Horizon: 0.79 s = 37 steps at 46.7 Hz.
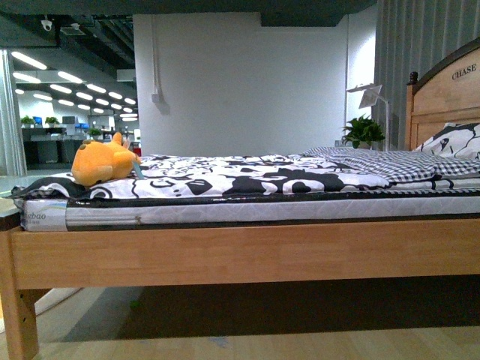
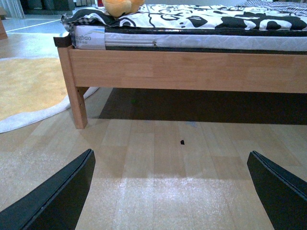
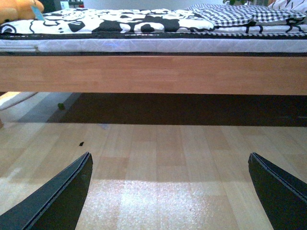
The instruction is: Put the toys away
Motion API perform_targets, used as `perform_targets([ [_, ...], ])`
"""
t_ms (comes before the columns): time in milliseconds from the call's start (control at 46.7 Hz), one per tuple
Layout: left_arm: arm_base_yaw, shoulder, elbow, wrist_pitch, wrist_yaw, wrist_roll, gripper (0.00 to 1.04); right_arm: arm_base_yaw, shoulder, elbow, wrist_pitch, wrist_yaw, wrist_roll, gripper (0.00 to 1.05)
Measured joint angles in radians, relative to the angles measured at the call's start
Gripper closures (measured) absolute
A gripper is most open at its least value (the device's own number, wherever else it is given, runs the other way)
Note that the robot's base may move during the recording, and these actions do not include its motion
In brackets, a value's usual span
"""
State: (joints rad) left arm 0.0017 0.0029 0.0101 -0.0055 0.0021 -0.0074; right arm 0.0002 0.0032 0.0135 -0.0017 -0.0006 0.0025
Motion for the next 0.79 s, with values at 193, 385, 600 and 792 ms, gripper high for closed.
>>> perform_targets([
  [193, 0.0, 0.0, 0.0, 0.0, -0.001, 0.0, 0.06, 0.0, 0.0, 0.0, 0.0, 0.0, 0.0, 0.06],
  [385, 0.0, 0.0, 0.0, 0.0, -0.001, 0.0, 0.06, 0.0, 0.0, 0.0, 0.0, 0.0, 0.0, 0.06],
  [600, 0.0, -0.001, 0.0, 0.0, -0.001, 0.0, 0.06, 0.0, 0.0, 0.0, 0.0, -0.001, 0.0, 0.06],
  [792, 0.0, -0.001, 0.0, 0.0, -0.001, 0.0, 0.06, 0.0, 0.0, 0.0, 0.0, 0.0, 0.0, 0.06],
])
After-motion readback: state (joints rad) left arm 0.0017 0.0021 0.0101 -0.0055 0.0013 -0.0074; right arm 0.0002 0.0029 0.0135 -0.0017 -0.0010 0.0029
